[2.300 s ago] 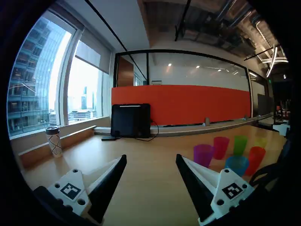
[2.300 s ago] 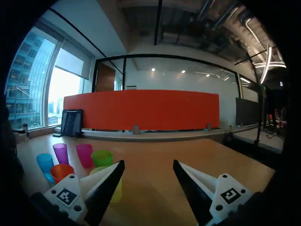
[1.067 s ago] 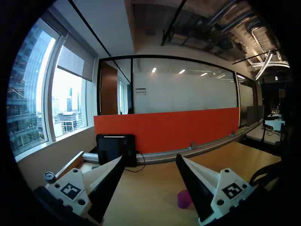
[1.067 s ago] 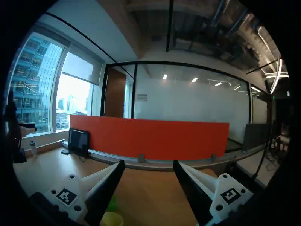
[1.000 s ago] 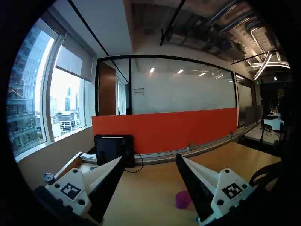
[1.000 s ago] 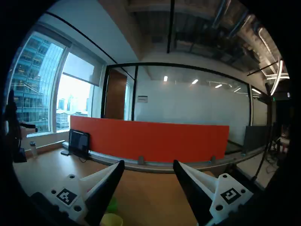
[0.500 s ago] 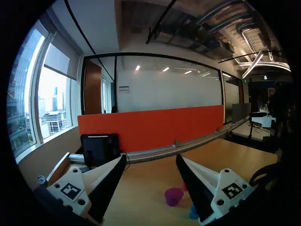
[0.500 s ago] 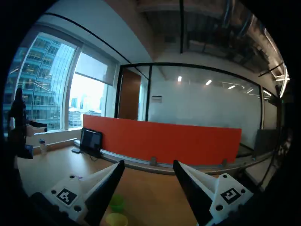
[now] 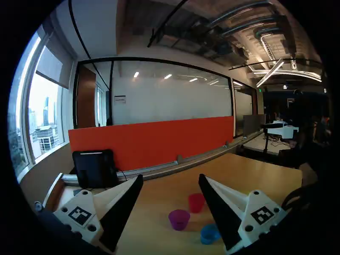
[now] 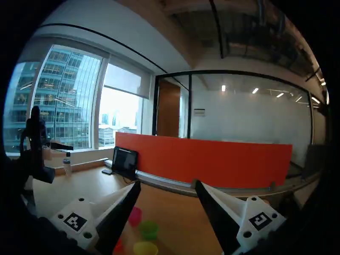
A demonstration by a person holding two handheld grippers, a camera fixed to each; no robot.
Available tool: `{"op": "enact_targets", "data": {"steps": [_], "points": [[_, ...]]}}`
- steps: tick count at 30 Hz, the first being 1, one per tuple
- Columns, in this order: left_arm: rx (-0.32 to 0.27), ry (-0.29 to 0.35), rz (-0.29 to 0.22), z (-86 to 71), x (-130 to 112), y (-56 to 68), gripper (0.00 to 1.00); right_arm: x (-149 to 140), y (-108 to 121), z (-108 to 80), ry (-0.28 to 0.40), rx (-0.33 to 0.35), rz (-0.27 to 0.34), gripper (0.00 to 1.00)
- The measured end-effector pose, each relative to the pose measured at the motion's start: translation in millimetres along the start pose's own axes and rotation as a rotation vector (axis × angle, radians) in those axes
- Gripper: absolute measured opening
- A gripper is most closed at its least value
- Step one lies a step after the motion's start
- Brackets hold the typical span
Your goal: Pour water
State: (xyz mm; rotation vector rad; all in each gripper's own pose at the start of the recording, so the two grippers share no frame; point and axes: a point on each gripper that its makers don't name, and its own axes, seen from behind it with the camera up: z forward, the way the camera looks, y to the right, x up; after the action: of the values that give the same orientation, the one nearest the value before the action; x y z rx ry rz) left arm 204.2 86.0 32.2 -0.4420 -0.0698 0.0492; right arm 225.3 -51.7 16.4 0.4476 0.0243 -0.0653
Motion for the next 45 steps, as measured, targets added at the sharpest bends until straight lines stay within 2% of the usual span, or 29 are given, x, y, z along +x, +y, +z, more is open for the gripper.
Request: {"op": "enact_targets", "data": {"steps": [9,15,23,33,41,45], "points": [[-0.051,-0.046,0.000,2.7,-18,8.0,0.97,-4,1,4.1,-0.048,0.040,-0.005,1.00],[-0.100,-0.089,0.000,5.7,-36,19.2,0.97,-9,-1,6.6,-0.082,0.062,-0.023,1.00],[-0.150,-0.136,0.040,9.5,-57,32.2,0.98,-23,-7,10.6,-0.131,0.111,-0.026,1.00],[-0.213,-0.182,0.053,11.3,-83,50.9,0.98,-38,-12,14.5,-0.175,0.151,-0.040,1.00],[-0.266,-0.235,0.069,9.9,-109,71.1,0.97,-54,-15,18.2,-0.215,0.176,-0.050,1.00],[-0.278,-0.269,0.077,10.0,-125,76.4,0.98,-64,-18,20.8,-0.241,0.192,-0.062,1.00]]}}
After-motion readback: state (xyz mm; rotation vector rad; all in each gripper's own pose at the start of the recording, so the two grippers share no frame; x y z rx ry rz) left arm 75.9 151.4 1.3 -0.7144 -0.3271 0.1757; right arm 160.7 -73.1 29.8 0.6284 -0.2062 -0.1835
